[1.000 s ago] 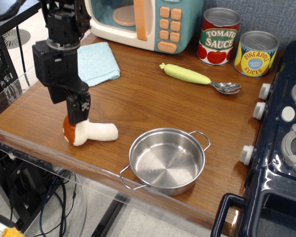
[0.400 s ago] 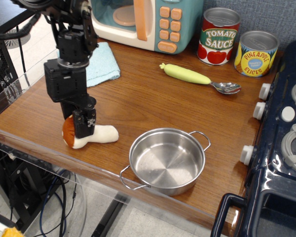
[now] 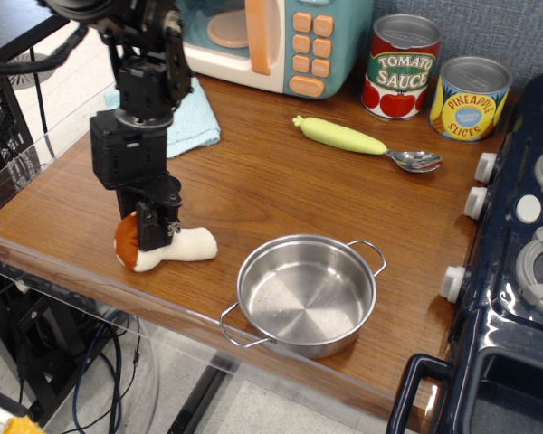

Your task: Pick up the white utensil and place it in the silver pot.

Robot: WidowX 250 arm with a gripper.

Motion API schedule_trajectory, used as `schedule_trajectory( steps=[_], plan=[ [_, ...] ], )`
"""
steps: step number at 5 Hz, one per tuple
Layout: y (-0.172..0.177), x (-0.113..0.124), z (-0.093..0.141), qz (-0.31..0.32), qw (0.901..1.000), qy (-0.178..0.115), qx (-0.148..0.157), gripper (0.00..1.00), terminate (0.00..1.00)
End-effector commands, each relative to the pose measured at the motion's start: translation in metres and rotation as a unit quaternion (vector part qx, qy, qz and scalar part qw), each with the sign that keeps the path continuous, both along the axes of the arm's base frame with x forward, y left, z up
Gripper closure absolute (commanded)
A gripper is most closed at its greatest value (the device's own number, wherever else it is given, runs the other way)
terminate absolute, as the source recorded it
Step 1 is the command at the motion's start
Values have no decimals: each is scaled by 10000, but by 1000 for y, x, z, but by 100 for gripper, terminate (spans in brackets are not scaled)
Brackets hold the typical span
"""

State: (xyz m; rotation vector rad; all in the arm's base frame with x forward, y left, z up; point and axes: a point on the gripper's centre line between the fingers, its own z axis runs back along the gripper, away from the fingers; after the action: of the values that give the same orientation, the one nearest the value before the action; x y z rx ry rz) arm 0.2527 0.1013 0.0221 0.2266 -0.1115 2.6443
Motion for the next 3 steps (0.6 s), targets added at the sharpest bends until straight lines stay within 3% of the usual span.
schedule_trajectory(
  steps=[1, 3],
  plan=[
    [12, 9, 25, 209, 9996, -203, 68, 100, 0],
    [-14, 11, 72, 20, 9969, -708, -345, 100, 0]
  ],
)
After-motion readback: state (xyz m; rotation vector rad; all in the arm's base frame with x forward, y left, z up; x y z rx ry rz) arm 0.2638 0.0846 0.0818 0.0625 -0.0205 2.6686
